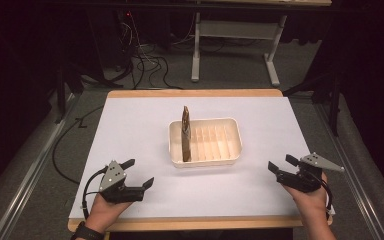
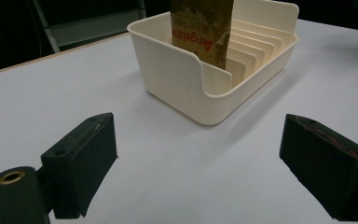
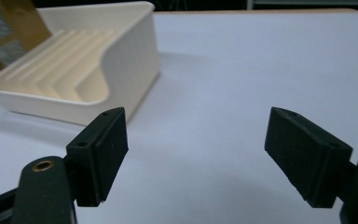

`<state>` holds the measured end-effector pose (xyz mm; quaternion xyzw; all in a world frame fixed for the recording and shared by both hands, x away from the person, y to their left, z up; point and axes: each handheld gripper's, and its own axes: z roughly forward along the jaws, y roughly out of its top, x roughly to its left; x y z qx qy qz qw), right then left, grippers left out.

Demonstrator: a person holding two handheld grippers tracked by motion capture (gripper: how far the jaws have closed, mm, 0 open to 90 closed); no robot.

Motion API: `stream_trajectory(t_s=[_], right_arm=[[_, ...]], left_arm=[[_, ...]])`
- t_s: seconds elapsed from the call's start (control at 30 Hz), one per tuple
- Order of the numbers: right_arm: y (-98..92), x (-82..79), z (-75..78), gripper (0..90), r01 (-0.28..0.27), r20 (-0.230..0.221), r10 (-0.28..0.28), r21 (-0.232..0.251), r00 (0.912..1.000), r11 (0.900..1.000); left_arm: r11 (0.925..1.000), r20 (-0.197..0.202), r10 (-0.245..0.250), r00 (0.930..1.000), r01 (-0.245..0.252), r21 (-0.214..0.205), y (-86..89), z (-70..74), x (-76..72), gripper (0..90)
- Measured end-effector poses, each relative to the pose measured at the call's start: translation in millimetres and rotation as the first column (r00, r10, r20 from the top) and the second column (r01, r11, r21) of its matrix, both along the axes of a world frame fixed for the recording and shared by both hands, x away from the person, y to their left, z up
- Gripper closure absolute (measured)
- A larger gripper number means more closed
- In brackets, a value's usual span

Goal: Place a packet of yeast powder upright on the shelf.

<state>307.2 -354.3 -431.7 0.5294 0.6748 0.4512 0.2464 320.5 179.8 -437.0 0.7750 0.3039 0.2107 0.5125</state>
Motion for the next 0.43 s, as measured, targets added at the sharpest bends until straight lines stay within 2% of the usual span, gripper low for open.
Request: stream_trajectory(t_s=[0.13, 0.17, 0.23, 0.43], right_arm=[[-1.8, 6.0, -10.4, 21.4, 0.012, -0.04, -0.012, -0.001, 0.9991, 0.9999], [0.1, 7.5, -12.1, 21.4, 0.005, -0.044, -0.006, -0.017, 0.999, 0.9998], [1.4, 8.8, -13.6, 21.4, -0.001, -0.047, -0.001, -0.034, 0.9989, 0.9994], [-1.4, 6.8, -10.6, 20.7, 0.008, -0.018, -0.008, -0.028, 0.9998, 0.9996]], left_arm=[[1.0, -0.007, -0.002, 1.0, 0.002, 0.008, -3.4, -1.8, 2.0, 11.4], [1.0, -0.009, -0.002, 1.0, 0.002, 0.008, -3.8, -1.9, 2.0, 11.4], [1.0, -0.008, -0.002, 1.0, 0.002, 0.009, -4.1, -2.3, 1.7, 11.4], [1.0, -0.005, 0.002, 1.0, -0.002, 0.005, -2.3, -1.7, 0.3, 11.4]])
